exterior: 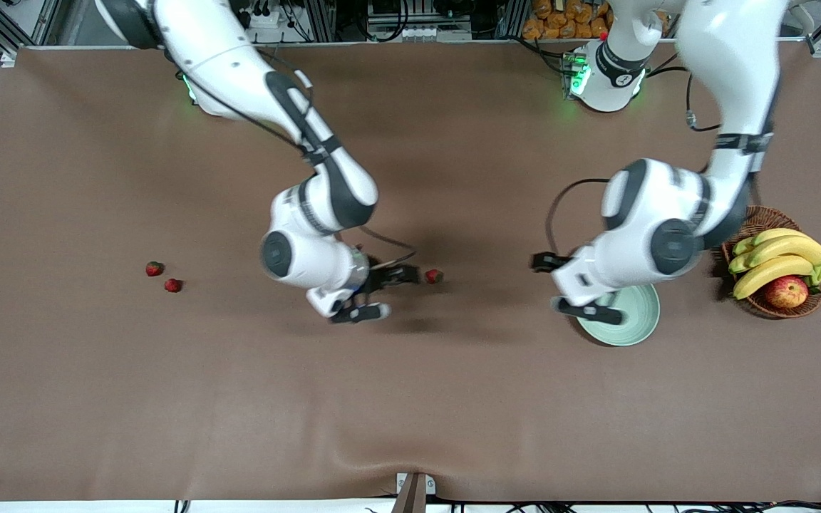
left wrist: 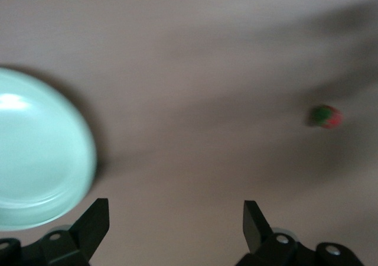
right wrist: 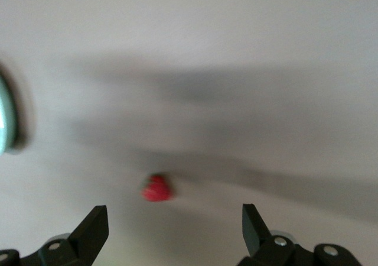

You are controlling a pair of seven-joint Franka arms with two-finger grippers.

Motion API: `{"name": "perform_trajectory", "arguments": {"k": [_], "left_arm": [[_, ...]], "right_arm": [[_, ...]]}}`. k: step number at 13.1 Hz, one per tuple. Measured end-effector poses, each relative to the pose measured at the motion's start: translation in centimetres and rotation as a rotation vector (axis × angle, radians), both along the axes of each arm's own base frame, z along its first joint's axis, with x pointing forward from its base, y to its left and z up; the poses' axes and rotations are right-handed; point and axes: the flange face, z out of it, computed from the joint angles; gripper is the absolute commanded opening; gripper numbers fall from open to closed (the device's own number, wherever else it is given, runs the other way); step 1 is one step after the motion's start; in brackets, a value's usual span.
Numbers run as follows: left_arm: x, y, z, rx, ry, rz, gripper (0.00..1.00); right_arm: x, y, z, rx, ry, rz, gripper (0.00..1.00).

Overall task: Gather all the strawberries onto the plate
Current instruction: 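Hand the strawberry to the left gripper while the right gripper returns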

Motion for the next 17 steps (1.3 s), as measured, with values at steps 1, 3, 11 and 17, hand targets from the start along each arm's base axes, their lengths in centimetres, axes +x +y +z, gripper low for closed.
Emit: {"name": "perform_trajectory", "arguments": {"k": [1, 3, 11, 17], "left_arm": [[-0.8, -4.0, -0.2, -0.001, -0.01, -0.002, 1.0], [-2.6, -10.3, -1.7, -0.002, -0.034, 0.065, 1.0], [-7.2, -19.3, -10.0, 0.119, -0.073, 0.571, 0.87], [-8.1, -20.3, -13.8, 0.178, -0.088, 0.816, 0.81]], "right_arm": [[1.5, -3.7, 1.0, -0.034, 0.023, 0.008, 1.0], [3.6, -11.3, 2.9, -0.08, 0.084, -0.005, 1.0], [3.9, -34.6, 1.0, -0.29, 0.281, -0.094, 1.0], [1.9, -40.6, -3.6, -0.475, 0.291, -0.075, 1.0]]}}
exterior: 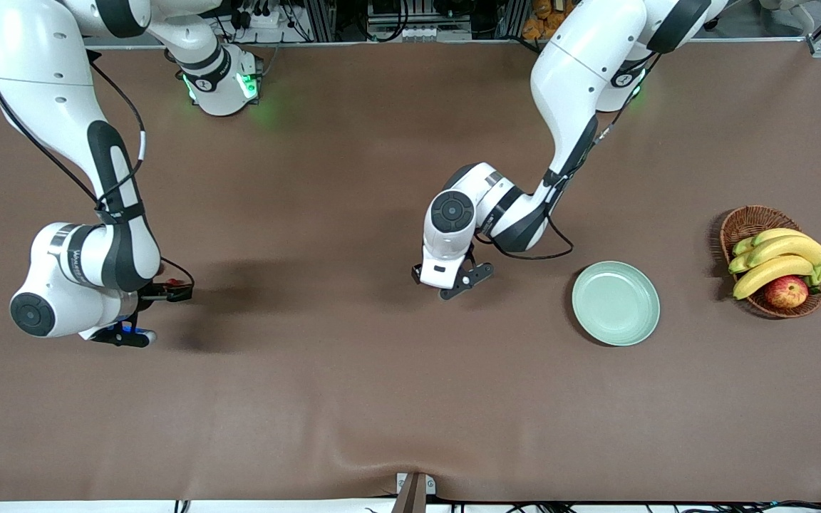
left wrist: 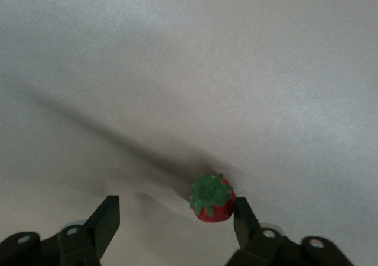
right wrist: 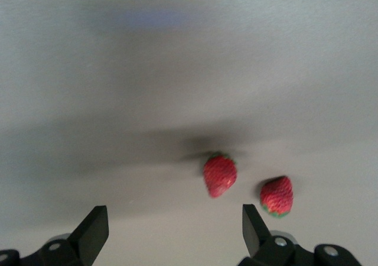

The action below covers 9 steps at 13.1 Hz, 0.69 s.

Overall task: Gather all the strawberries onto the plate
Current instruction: 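Hand the strawberry to the left gripper while the right gripper returns, then drop the strawberry on the plate while the right gripper carries another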

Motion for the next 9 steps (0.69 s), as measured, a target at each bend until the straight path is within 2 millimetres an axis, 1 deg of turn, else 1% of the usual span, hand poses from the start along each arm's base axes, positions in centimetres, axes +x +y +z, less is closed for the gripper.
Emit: {"name": "perform_trajectory", "arguments": {"k": [1, 2, 3, 4, 5, 7, 8, 9], "left_arm": [[0.1, 0.0, 0.0, -0.002, -0.002, 0.019, 0.74], [0.1, 0.0, -0.1, -0.003, -0.003, 0.027, 0.69], [0.1, 0.0, -0.2, -0.003, -0.003, 0.034, 0.66], [0.1, 0.0, -0.4, -0.005, -0.005, 0.036, 0.62], [0.1, 0.0, -0.4, -0.007, -0.006, 0.037, 0.5], [0.1, 0.0, -0.6, -0.007, -0.006, 0.037, 0.19], [0.1, 0.0, -0.6, -0.008, -0.007, 0.038, 0.06], [0.1, 0.0, -0.6, -0.009, -0.008, 0.038, 0.0]], "right_arm": [[-0.2, -0.4, -0.7, -0.006, 0.002, -0.001, 1.0], [-0.2, -0.7, -1.3, -0.01, 0.004, 0.006, 1.0], [-0.2, -1.1, -1.7, -0.013, -0.001, 0.021, 1.0], [-0.2, -1.3, -2.1, -0.014, -0.005, 0.033, 0.91], [-0.2, -1.6, -2.4, -0.014, -0.002, 0.035, 0.82], [-0.7, -2.3, -3.1, -0.006, 0.012, 0.044, 0.75], [-1.0, -2.5, -3.5, -0.001, 0.021, 0.053, 0.72], [-1.2, -2.5, -3.8, 0.001, 0.028, 0.056, 0.68]]}}
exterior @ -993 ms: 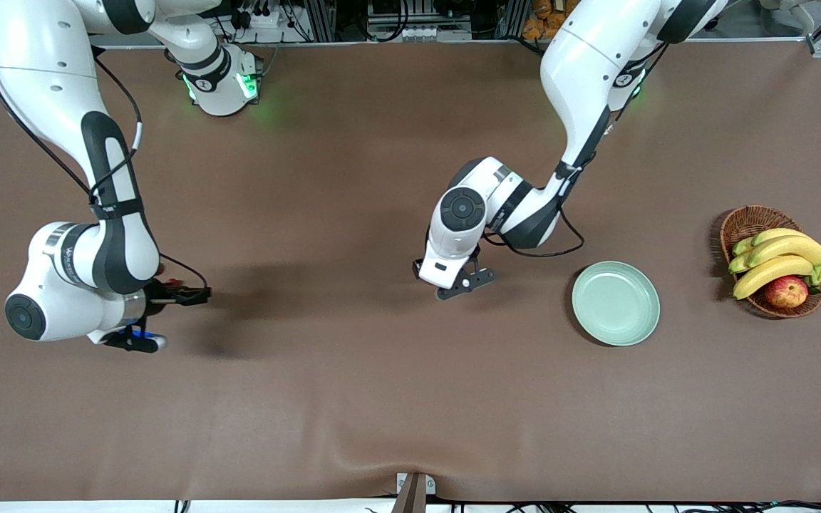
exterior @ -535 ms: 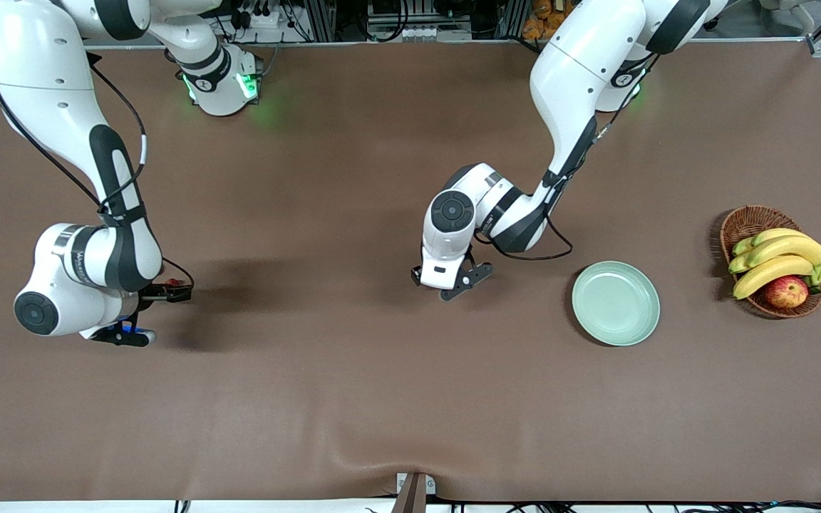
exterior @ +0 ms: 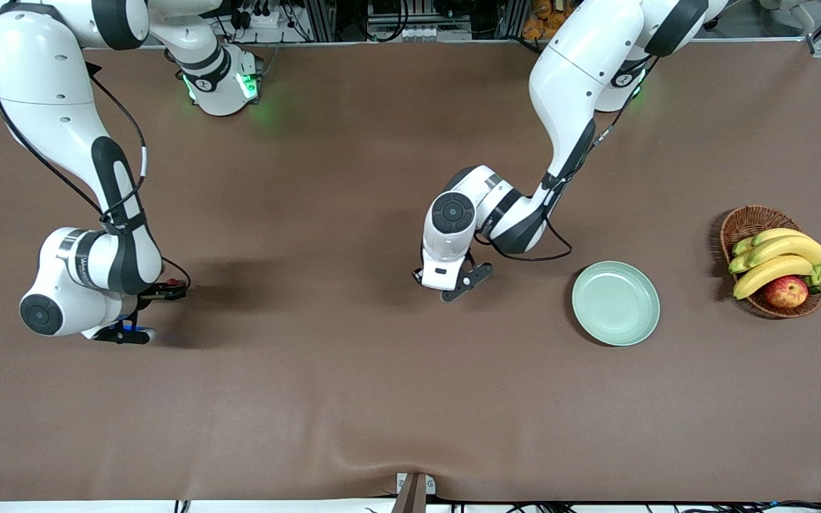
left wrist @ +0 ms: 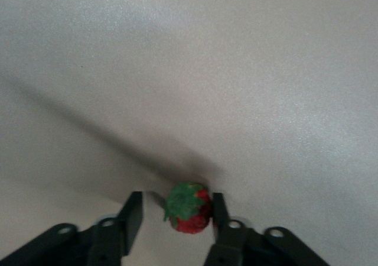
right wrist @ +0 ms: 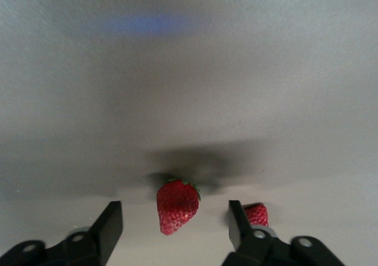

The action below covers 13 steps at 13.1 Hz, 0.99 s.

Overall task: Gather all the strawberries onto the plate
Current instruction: 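Drop the strawberry on the plate while the right gripper carries another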

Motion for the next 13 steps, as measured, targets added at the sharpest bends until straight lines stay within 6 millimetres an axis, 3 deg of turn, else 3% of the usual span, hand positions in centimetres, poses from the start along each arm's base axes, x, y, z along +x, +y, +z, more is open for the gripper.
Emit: {"name": "perform_trajectory", "arguments": {"k": [2, 4, 6, 8, 10, 11, 13], "left_arm": [[0.1, 0.0, 0.1, -0.002, -0.003, 0.001, 0.0], [0.9, 0.2, 0.7, -0.006, -0.024, -0.002, 0.0], [3.3, 2.4, 2.8, 0.008, -0.051, -0.033, 0.0], [6.4, 7.0, 6.2, 0.041, -0.033, -0.11, 0.0], [9.2, 13.1, 9.4, 0.074, 0.011, -0.201, 0.0], [10.2, 16.2, 10.5, 0.088, 0.043, -0.253, 0.0], [11.6, 22.0, 11.3, 0.093, 0.093, -0.357, 0.0]], "right_arm": [[-0.2, 0.0, -0.4, 0.002, 0.008, 0.005, 0.57], [-0.4, 0.0, -0.7, 0.004, 0.014, 0.008, 0.32], [-0.4, 0.1, -0.9, 0.005, 0.012, 0.011, 0.03], [0.0, 0.3, -0.7, 0.005, -0.01, 0.021, 0.0], [1.4, 1.6, 0.4, 0.013, -0.07, 0.042, 0.0], [2.6, 3.7, 1.5, 0.037, -0.106, 0.044, 0.0], [4.4, 11.0, 4.0, 0.132, -0.163, -0.067, 0.0]]}}
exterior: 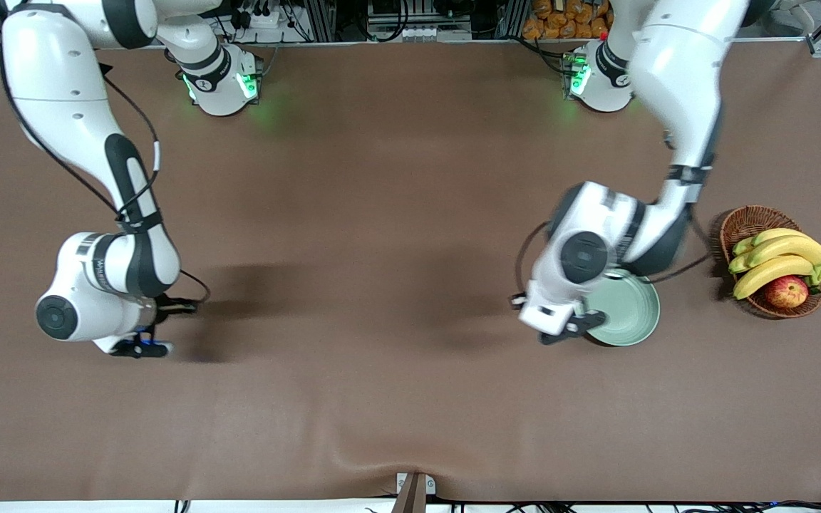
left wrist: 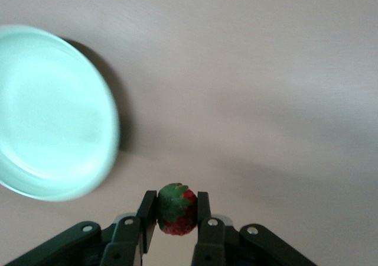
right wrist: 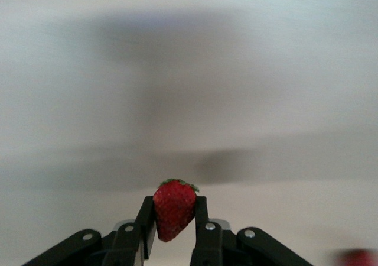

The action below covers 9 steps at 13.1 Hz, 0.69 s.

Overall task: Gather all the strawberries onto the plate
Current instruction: 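Drop the strawberry on the plate while the right gripper carries another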

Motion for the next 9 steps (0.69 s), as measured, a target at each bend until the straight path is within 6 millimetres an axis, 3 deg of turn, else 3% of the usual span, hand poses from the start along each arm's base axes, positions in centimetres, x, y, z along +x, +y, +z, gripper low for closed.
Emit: {"name": "perform_trajectory", "arguments": {"k": [2, 4, 6, 7, 9], "left_arm": [[0.9, 4.7, -0.7, -0.005, 0.038, -0.063, 0.0], [1.1, 8.0, -2.3, 0.01, 0.071, -0.102, 0.09], [1.3, 11.1, -3.9, 0.028, 0.099, -0.12, 0.41], [1.3, 12.0, -4.5, 0.027, 0.111, -0.122, 0.96], [1.3, 12.9, -5.3, 0.022, 0.126, -0.143, 1.0]], "right_arm": [[-0.3, 10.1, 2.0, 0.104, 0.018, -0.136, 0.0], [-2.6, 19.8, 2.7, 0.14, 0.05, -0.16, 0.0], [-5.1, 27.6, 3.0, 0.166, -0.007, -0.126, 0.0], [-6.2, 30.9, 2.8, 0.196, -0.04, -0.123, 0.0], [-8.6, 36.0, 1.1, 0.254, -0.064, -0.152, 0.0]]}}
